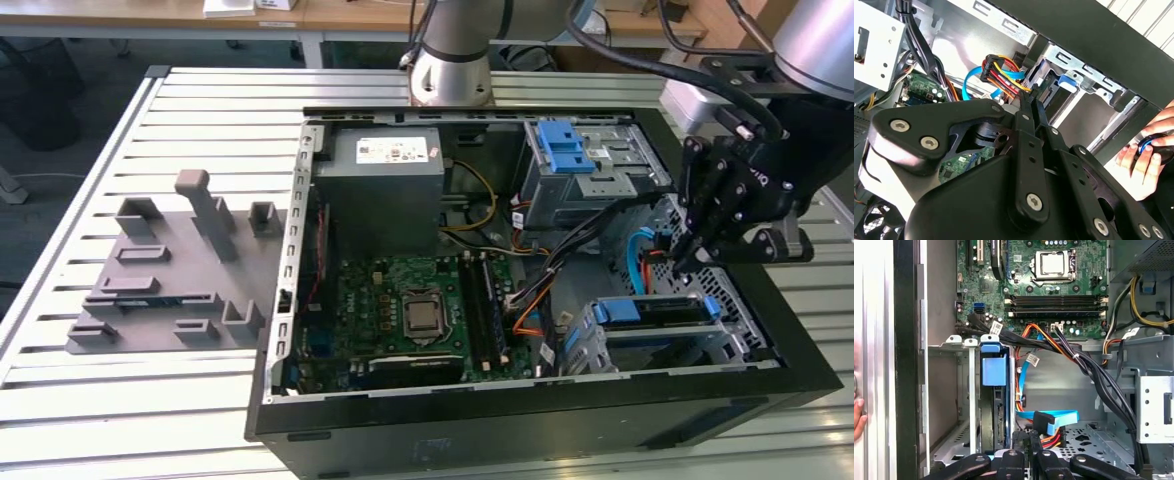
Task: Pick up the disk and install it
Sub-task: 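Insert the first disk wire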
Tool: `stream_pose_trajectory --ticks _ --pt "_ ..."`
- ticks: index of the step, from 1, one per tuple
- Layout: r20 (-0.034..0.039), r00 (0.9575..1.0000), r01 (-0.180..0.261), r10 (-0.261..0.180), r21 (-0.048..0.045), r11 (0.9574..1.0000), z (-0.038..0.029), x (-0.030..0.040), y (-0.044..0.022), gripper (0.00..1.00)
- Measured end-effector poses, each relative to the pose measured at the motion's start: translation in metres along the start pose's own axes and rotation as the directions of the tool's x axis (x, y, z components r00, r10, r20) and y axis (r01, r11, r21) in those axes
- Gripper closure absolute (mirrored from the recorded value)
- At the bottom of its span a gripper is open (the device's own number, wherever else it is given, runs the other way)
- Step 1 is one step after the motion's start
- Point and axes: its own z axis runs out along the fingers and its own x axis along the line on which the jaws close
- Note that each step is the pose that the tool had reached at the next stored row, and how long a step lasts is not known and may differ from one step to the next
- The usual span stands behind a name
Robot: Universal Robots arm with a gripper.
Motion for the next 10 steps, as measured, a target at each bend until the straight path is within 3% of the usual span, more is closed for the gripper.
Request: stream_pose_trajectory --ticks 10 --pt "-0.0004 1.0 -0.009 0.009 -0.0003 1.0 0.0022 0.003 0.0 0.84"
